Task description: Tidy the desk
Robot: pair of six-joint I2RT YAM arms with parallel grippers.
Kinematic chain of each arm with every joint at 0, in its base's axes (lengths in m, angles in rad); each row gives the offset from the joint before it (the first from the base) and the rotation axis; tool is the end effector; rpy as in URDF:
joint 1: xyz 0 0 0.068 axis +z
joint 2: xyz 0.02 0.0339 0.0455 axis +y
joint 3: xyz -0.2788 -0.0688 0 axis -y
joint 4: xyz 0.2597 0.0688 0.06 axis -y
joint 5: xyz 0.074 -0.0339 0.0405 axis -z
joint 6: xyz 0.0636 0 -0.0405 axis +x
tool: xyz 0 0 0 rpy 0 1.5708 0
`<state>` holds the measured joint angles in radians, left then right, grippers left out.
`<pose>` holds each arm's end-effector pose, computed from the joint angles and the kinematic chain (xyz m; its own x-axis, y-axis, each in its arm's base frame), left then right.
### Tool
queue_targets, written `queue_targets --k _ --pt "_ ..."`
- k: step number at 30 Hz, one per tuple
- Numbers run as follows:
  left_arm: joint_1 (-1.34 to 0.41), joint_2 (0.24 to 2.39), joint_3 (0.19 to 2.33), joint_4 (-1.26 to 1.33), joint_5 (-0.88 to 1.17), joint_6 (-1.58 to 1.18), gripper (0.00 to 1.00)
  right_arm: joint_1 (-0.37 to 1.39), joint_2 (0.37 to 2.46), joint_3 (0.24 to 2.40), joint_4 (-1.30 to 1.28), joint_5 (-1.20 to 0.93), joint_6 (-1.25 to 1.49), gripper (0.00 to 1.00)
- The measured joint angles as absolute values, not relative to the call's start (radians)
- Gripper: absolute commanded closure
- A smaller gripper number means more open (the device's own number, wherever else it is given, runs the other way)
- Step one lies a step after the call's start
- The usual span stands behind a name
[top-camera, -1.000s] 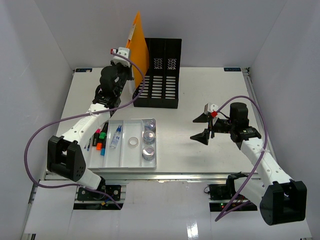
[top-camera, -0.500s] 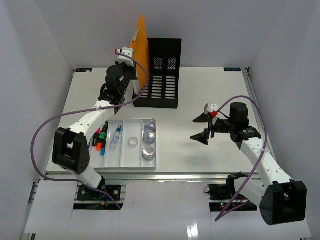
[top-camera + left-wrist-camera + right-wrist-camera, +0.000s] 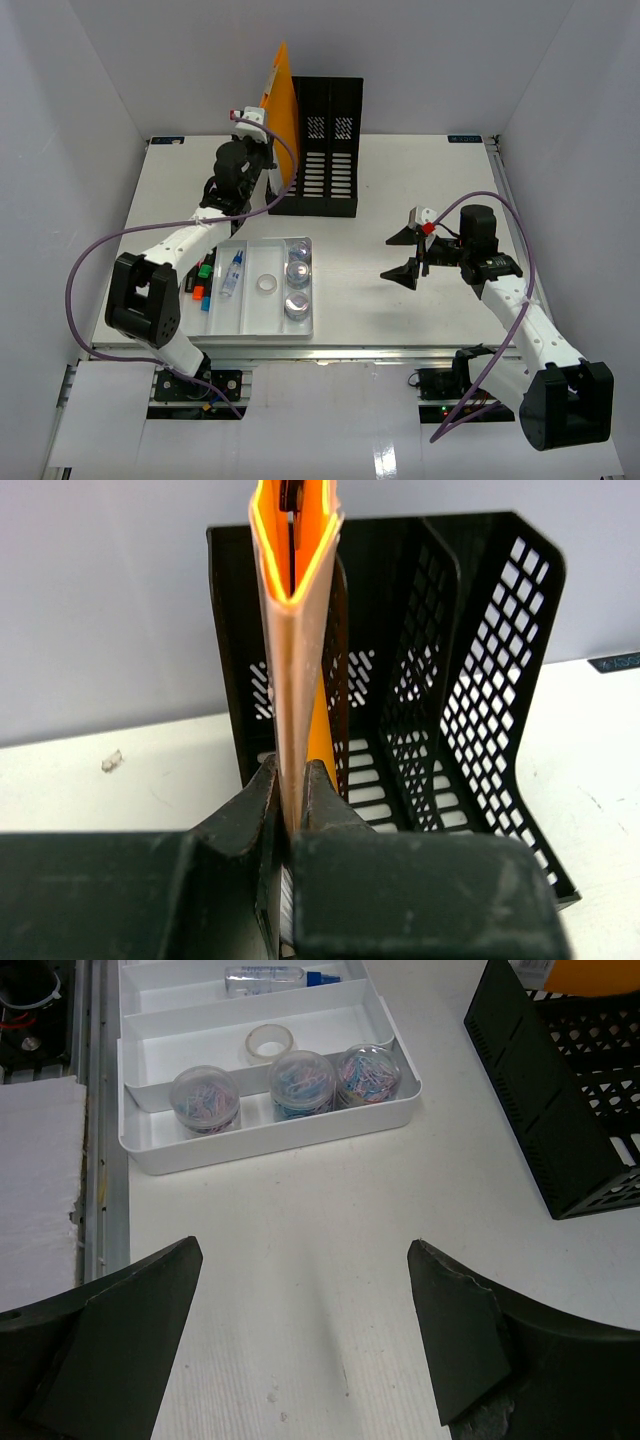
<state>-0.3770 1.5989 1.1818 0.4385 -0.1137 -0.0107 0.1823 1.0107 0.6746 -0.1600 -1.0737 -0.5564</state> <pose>0.3994 -0.1504 0.3448 0.0171 -0.0182 -0.9997 0.2605 0.9654 -0.0131 0.2147 0.0964 0.2710 0.0496 -0.2469 -0.9678 -0.9662 0.2337 -0.1092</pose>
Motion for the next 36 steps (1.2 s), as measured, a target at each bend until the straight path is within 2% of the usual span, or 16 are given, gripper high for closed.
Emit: queue_targets --k 2,3,5,6,9,19,27,36 --pt "-0.377 1.599 1.159 0.446 -0.117 -0.014 0.76 0.181 1.011 0.675 -0.160 -1.074 -0.556 0.10" --pt "-0.377 1.599 1.150 0.447 -0.118 -0.016 0.63 0.180 1.011 0.675 -0.160 -1.074 -0.556 0.10" --pt "-0.377 1.598 1.139 0.448 -0.119 -0.020 0.31 0.177 1.011 0.675 -0.160 -1.074 -0.556 0.10" --pt "-0.377 1.597 1.135 0.449 -0.120 -0.026 0.20 0.176 1.011 0.675 -0.160 -1.074 -0.556 0.10" --pt "-0.377 1.586 1.133 0.449 -0.120 -0.040 0.02 0.166 1.011 0.675 -0.160 -1.075 -0.557 0.10" --pt "-0.379 1.457 1.168 0.380 -0.094 -0.053 0.02 0.091 1.010 0.674 -0.162 -1.073 -0.559 0.10" --pt "-0.379 1.185 1.154 0.250 -0.017 -0.062 0.02 -0.002 0.975 0.673 -0.162 -0.955 -0.535 0.10" --pt "-0.379 0.741 0.848 0.043 0.098 -0.093 0.02 -0.024 0.905 0.673 -0.163 -0.631 -0.418 0.10"
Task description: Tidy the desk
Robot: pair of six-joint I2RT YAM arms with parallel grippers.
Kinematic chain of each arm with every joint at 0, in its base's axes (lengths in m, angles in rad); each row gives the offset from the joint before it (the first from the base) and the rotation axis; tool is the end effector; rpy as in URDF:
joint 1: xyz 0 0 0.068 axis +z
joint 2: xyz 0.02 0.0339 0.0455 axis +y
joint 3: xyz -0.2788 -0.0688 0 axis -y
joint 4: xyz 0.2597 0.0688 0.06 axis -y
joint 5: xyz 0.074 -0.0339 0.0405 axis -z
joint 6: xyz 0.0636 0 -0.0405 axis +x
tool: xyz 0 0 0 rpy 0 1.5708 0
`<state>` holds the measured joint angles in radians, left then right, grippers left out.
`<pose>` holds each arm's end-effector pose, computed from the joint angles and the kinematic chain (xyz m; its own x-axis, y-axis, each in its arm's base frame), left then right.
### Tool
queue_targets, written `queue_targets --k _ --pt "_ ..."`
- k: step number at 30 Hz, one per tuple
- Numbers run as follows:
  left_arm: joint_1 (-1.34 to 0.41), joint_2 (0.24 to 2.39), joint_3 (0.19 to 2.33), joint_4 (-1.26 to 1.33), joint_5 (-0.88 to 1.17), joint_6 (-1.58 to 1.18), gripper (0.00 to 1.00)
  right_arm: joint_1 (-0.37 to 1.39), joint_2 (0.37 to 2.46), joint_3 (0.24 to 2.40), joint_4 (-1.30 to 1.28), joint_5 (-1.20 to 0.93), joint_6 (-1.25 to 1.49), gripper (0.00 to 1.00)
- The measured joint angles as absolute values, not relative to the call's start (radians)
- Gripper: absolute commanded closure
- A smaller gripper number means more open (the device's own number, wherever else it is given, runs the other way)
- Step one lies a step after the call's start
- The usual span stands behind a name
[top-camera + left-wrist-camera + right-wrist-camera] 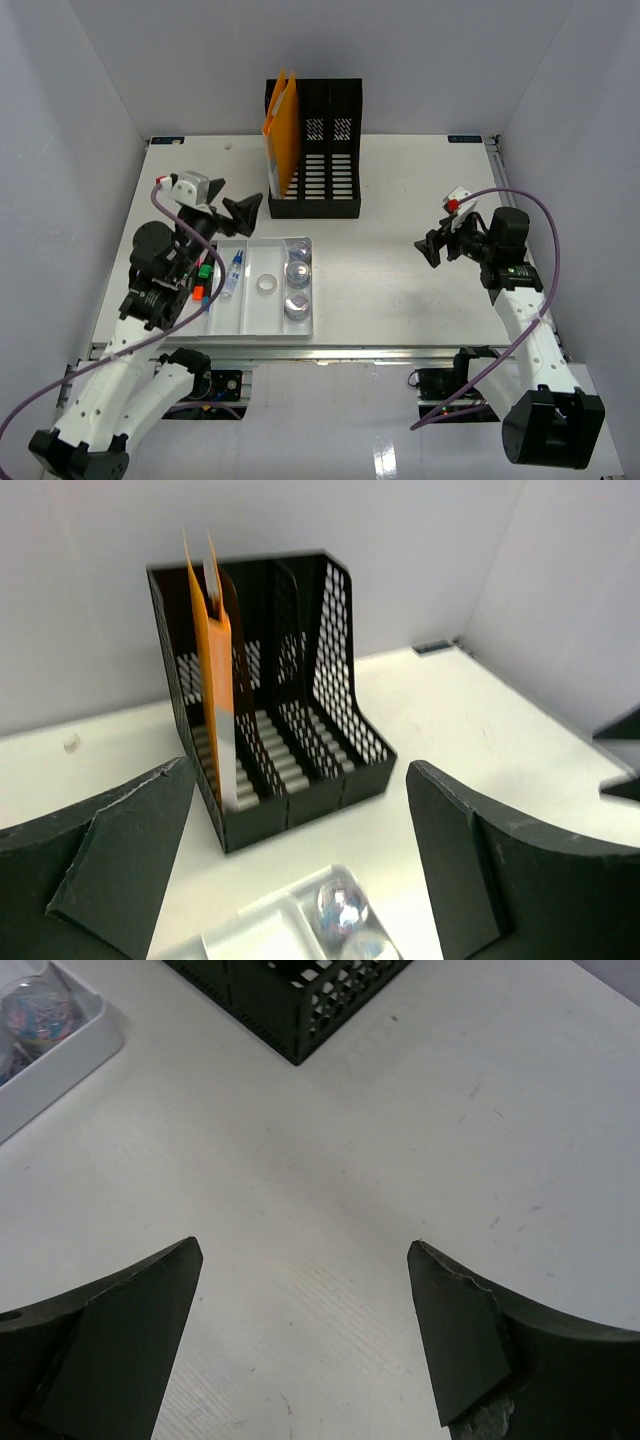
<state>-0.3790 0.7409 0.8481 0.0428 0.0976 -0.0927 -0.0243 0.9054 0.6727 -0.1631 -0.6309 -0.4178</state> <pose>0.1852 -0.0804 0.4096 0.0959 -0.1373 -0.9859 0.4686 0.8800 -0.0770 0.2309 0.0319 0.2830 -0.1395 -0.3244 -0.9356 -0.6358 0.7537 -0.1665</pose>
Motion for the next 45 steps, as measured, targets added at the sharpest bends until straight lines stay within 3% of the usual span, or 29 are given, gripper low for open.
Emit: queue_targets --k 11,22,45 --pt "-0.379 0.530 0.590 -0.141 0.071 -0.094 0.02 -0.027 0.829 0.594 -0.100 -0.332 -0.263 0.10" --pt "-0.379 0.524 0.567 -0.178 0.045 -0.086 0.02 -0.027 0.811 0.526 -0.023 -0.119 -0.100 0.10" --pt "-0.379 0.517 0.567 -0.181 0.042 -0.075 0.02 -0.027 0.819 0.527 -0.019 -0.096 -0.032 0.10"
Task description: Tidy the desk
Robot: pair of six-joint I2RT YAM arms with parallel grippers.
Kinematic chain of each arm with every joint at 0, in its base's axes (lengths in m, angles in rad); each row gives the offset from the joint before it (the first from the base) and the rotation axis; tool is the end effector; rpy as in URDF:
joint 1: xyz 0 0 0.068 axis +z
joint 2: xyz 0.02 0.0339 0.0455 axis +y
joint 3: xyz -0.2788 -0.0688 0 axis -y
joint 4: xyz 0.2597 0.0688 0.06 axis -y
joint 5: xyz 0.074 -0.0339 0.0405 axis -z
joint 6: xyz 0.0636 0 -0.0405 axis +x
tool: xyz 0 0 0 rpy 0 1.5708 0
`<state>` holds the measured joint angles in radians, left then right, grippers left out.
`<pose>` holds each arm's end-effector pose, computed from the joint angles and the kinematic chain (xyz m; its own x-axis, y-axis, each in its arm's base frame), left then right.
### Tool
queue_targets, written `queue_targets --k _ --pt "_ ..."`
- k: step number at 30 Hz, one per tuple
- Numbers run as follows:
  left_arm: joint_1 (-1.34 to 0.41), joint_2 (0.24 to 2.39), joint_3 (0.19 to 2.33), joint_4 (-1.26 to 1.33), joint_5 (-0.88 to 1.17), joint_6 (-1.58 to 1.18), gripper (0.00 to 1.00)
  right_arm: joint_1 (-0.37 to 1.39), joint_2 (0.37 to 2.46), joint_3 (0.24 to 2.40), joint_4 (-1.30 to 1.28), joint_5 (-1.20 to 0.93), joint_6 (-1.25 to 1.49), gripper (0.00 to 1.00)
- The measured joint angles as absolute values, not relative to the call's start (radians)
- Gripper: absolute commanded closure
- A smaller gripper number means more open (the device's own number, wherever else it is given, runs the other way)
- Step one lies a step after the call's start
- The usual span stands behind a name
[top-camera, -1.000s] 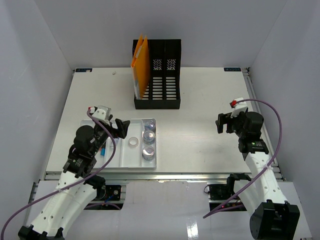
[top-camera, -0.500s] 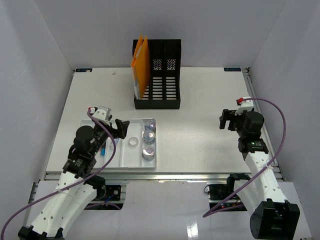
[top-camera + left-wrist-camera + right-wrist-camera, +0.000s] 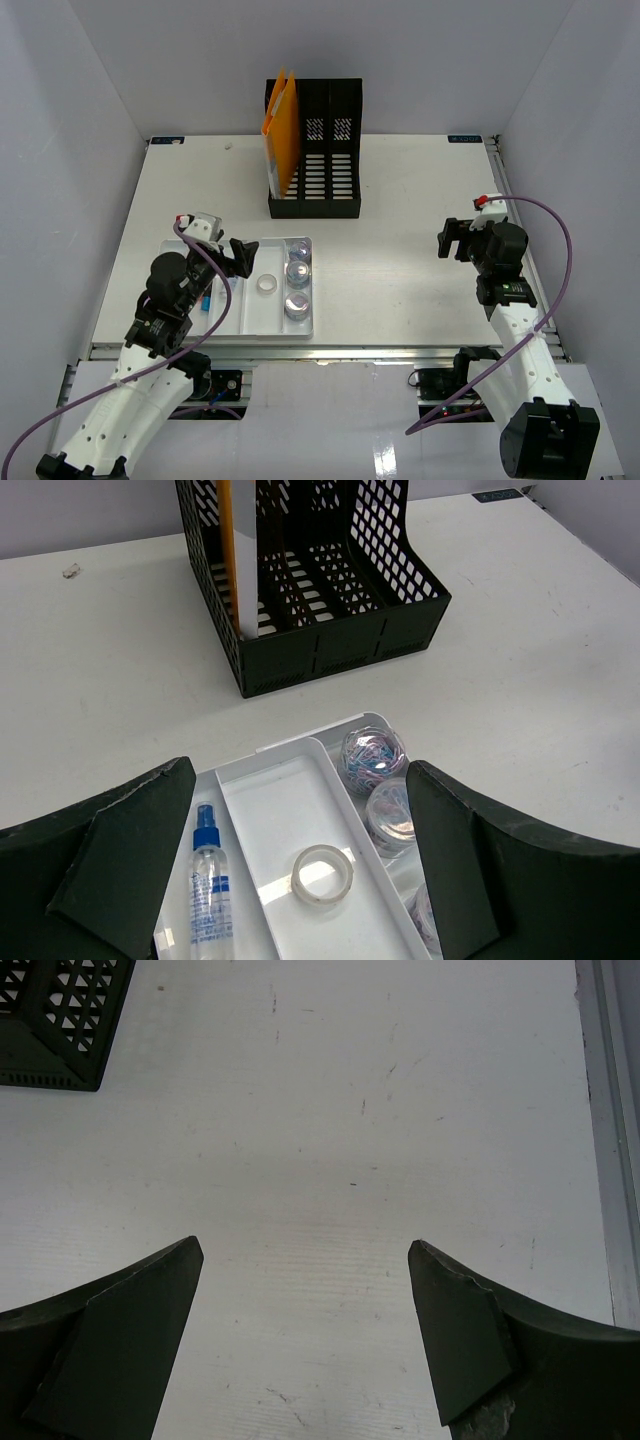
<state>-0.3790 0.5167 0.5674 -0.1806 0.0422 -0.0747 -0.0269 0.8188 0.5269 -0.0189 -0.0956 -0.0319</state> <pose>0.1572 -0.0655 0.3065 -0.1505 -0.0203 -0.9884 0.3984 0.9138 -0.0795 0.2263 0.0000 0.2579 -0.3035 -0.0236 -0.9525 -0.0738 0.9973 -0.0012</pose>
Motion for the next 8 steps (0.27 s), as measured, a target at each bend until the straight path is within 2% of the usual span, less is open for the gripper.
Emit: queue_targets --k 8 --pt "-0.379 0.518 0.567 -0.180 0.042 -0.075 0.02 -0.027 0.819 0.527 -0.019 -0.092 -0.024 0.10"
